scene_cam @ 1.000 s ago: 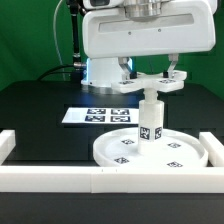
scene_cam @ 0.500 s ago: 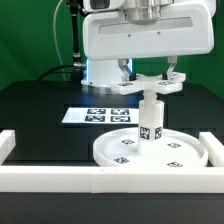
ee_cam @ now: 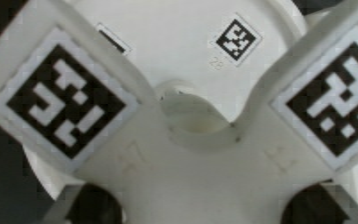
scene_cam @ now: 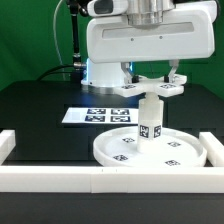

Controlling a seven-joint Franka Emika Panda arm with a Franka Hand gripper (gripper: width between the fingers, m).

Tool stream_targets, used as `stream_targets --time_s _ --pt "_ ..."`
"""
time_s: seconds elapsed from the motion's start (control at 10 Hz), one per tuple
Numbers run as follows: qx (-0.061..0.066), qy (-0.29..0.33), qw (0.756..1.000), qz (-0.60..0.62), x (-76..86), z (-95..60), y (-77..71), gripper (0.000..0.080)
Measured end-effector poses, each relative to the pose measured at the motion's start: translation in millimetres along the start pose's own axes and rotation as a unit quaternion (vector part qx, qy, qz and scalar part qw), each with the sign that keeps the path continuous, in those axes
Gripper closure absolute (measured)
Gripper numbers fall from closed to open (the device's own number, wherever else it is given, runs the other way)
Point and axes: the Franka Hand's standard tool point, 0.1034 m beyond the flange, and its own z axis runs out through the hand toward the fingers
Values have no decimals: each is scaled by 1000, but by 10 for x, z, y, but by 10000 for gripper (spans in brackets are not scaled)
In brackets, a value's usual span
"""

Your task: Assemble round table

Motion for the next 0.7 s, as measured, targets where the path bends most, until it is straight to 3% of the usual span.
stream_targets --time_s 0.3,0.7 --pt "-4 0 1000 -1 10 106 32 360" --pt "-4 13 1000 -4 57 120 19 360"
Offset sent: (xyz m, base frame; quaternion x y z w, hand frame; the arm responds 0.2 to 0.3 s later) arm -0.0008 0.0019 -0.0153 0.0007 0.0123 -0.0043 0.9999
